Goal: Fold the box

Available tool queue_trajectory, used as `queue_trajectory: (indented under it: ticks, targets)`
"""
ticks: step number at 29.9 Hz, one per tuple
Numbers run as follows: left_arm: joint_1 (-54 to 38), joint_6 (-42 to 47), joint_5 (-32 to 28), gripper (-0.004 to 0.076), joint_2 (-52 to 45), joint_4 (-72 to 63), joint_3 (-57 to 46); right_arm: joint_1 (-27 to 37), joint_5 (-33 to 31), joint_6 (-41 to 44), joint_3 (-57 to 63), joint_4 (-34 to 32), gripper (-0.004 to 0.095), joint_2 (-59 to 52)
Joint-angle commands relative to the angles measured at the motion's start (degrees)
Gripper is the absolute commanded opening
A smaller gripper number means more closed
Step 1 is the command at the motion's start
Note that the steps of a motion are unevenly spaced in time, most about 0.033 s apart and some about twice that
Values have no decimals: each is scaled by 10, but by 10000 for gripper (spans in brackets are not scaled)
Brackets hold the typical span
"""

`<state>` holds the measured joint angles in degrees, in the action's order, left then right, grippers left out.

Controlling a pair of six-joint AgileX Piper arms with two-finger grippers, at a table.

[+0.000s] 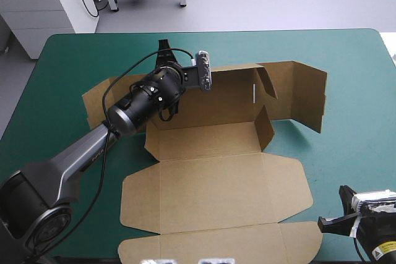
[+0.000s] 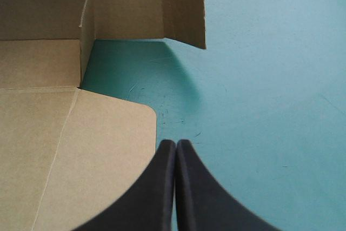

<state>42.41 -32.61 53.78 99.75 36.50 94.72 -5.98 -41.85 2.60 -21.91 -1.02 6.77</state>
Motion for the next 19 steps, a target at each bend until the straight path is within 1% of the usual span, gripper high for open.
queue_trajectory:
  ticks: [1,5,7,10,12,14,17,19]
  targets:
    - [35,56,-70,-9,-63,77,-33,4,41,-4,-15,-1,-20,7]
    - [59,116,-95,-9,-105,167,-132,4,41,-4,-15,-1,-20,7]
    - [73,161,-100,-9,-120,215,-176,4,41,-4,-15,-1,-20,7]
    - [93,269,-109,-9,-139,311,-230,4,41,-5,-15,0,-20,9]
    - [105,362,-108,-8,-140,389,-263,4,41,-5,-15,0,-20,9]
    - [114,406,-104,-8,-139,431,-283,4,41,-5,-15,0,-20,9]
    - [128,431,-110,-8,-139,463,-307,4,41,-5,-15,-3,-20,9]
    - [132,432,-110,-8,-139,463,-310,4,45,-5,-15,-12,-20,9]
